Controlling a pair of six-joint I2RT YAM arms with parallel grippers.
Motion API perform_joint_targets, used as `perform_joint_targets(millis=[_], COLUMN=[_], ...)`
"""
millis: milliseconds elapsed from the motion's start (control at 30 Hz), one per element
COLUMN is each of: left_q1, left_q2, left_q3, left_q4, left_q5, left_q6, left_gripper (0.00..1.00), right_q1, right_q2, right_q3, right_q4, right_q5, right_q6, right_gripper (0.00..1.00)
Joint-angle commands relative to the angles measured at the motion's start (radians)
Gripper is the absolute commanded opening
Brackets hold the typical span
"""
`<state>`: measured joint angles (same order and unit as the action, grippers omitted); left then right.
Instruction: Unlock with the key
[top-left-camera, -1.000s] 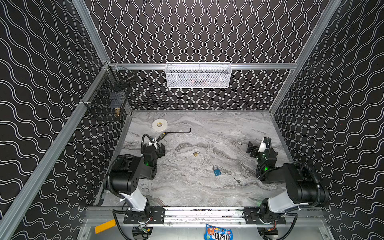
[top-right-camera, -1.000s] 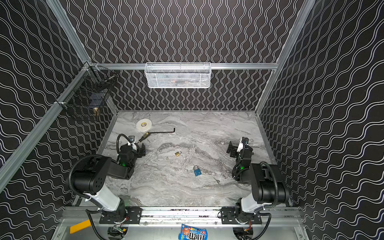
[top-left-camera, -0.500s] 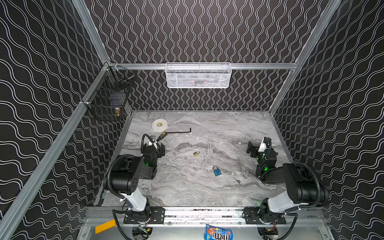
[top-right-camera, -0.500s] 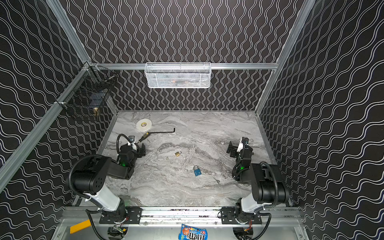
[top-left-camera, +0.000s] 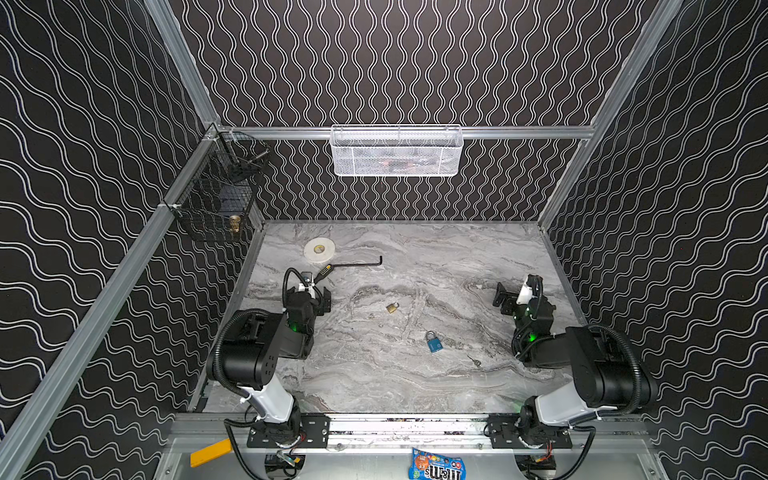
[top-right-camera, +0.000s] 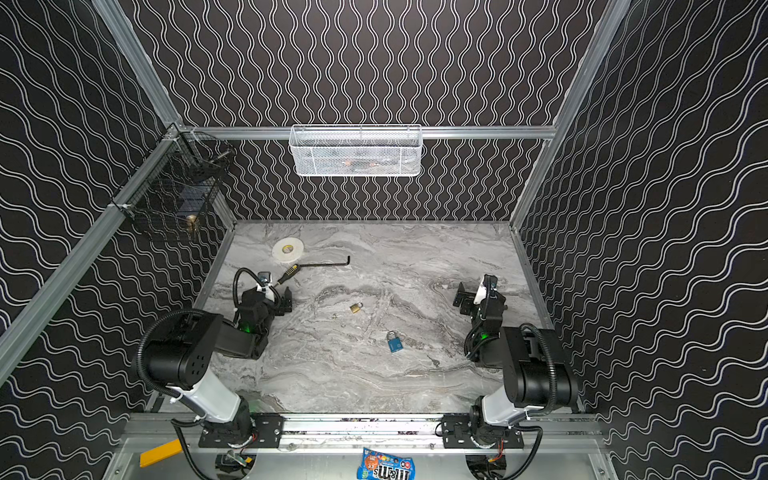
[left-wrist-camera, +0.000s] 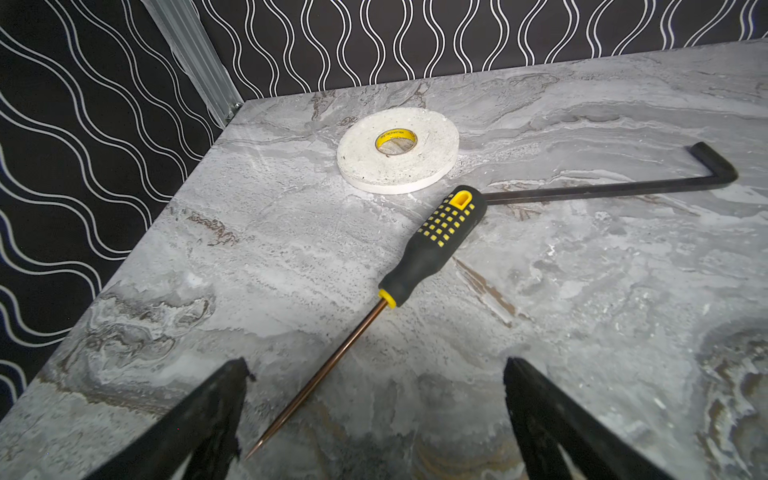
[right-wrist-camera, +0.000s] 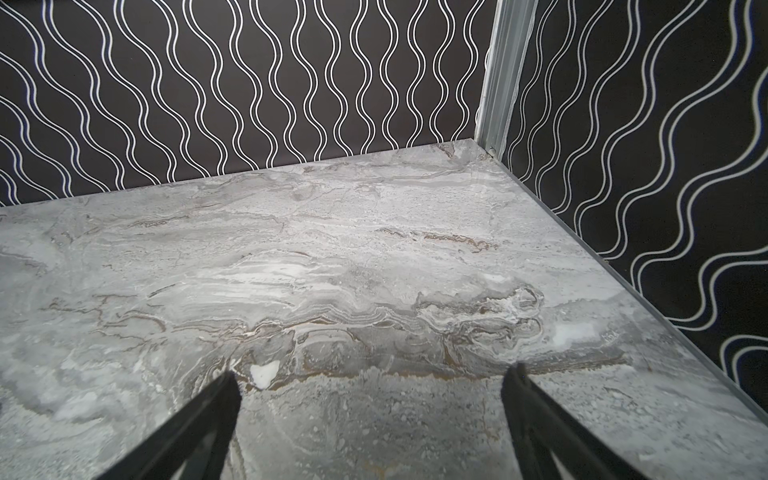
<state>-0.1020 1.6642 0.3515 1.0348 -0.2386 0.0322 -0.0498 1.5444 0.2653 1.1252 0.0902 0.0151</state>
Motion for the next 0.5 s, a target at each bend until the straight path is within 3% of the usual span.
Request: perform_joint_targets(millis=[0, 467], left_q1=[0.001, 0.001], left_q2=[-0.003, -0.19], left_q3=[0.001, 0.012], left_q4=[0.033, -0.136], left_q5=[0.004, 0.015], left_q6=[0.029, 0.03], left_gripper=[0.99, 0.99], right_q1=[0.001, 0.0], right_q2=[-0.006, -0.148], right_q3=[-0.001, 0.049], right_q4=[0.053, -0.147], right_q5=[-0.008, -0.01], right_q6=[-0.004, -0.003], right_gripper=[0.99, 0.99])
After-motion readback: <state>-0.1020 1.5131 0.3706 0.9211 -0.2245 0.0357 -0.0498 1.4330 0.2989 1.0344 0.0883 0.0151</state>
